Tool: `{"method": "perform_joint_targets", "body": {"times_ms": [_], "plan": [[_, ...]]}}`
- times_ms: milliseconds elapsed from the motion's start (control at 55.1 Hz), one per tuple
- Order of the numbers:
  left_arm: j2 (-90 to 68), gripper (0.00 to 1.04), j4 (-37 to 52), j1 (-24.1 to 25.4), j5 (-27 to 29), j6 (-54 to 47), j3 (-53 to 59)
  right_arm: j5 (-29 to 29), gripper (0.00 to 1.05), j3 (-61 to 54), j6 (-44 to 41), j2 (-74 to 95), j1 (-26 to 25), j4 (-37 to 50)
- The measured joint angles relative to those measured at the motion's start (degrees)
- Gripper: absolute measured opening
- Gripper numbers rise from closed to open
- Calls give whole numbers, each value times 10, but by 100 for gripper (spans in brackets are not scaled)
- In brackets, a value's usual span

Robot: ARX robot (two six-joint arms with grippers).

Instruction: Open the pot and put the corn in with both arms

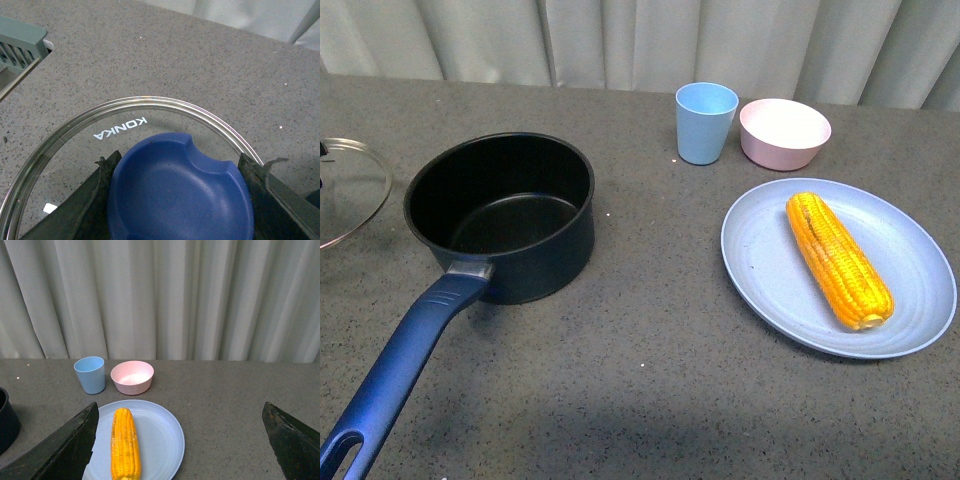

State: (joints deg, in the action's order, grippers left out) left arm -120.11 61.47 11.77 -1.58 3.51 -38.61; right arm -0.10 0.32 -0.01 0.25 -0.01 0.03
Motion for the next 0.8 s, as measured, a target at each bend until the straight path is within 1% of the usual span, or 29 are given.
{"method": "perform_joint_targets", "body": {"times_ms": [345,562,798], "plan": [[-75,62,16,2,-5,32,-30,0,96,0,0,0,0,0],[-103,62,35,2,-6,31,-37,0,96,0,0,0,0,0],[-118,62,34,2,-6,32,-40,0,96,0,0,0,0,0]]}}
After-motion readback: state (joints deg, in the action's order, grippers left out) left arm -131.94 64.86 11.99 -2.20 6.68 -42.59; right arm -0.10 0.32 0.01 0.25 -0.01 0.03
